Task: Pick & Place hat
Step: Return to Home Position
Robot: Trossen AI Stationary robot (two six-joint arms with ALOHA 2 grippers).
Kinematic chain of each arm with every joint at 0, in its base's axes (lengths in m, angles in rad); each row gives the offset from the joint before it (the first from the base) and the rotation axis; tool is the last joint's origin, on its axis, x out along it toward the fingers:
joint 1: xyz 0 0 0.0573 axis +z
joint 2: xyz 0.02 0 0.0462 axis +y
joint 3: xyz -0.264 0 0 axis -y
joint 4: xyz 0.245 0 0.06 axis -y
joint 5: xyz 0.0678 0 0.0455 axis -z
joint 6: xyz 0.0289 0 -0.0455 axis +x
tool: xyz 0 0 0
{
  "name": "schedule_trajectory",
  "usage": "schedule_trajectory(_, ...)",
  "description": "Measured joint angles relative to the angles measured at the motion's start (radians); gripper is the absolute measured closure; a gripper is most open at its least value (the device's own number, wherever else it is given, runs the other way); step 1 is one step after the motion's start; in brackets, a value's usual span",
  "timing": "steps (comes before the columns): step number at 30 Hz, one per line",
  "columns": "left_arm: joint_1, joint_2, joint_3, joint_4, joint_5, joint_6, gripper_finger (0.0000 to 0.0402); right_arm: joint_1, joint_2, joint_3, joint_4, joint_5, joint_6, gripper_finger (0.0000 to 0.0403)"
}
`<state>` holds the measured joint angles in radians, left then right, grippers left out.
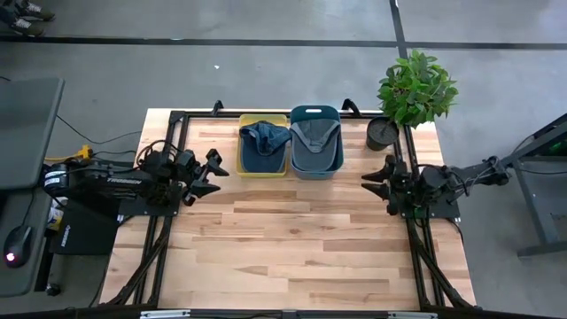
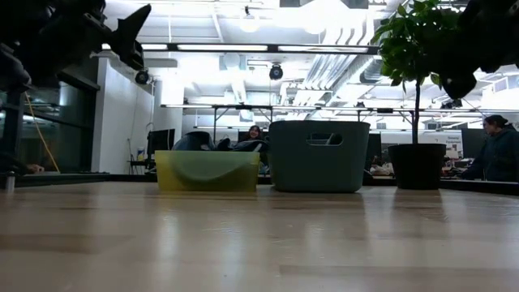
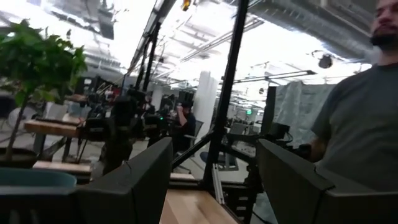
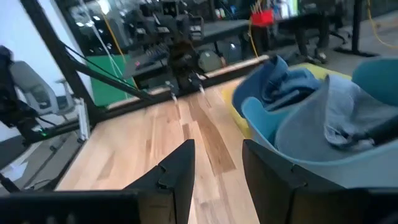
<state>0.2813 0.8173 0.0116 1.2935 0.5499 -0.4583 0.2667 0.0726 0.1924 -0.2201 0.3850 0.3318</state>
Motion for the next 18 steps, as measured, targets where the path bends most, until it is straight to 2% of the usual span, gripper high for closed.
schedule_trajectory(12, 0.0, 0.0, -0.001, 0.052, 0.072, -0.01, 0.0172, 0.0, -0.014, -0.173, 0.337, -0.036, -0.045, 0.0274)
schedule_trajectory(15, 0.0, -0.018, -0.001, 0.101, 0.113, 0.006, 0.0172, 0.0, -0.014, -0.182, 0.344, -0.034, -0.045, 0.0274)
schedule_trajectory(18, 0.0, -0.036, -0.001, 0.067, 0.125, -0.015, 0.0172, 0.0, -0.016, -0.181, 0.346, -0.031, -0.064, 0.0274)
